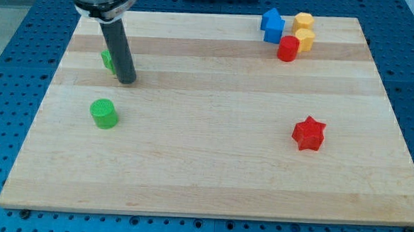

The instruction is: Nudge the green star a bit left

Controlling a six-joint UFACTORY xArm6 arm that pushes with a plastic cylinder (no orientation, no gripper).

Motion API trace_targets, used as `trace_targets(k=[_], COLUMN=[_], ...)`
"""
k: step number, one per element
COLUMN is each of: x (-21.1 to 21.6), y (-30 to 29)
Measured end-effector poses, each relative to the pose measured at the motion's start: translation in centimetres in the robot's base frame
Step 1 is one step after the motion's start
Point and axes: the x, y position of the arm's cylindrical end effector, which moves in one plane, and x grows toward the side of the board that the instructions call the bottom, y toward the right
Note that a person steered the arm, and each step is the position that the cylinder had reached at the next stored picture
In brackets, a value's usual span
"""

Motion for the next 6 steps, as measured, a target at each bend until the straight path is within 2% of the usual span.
trace_targets(k=[2,3,5,6], x=[-6.4,-7.4,-5.7,-5.7], y=[-0.4,-1.7,2.6,0.1])
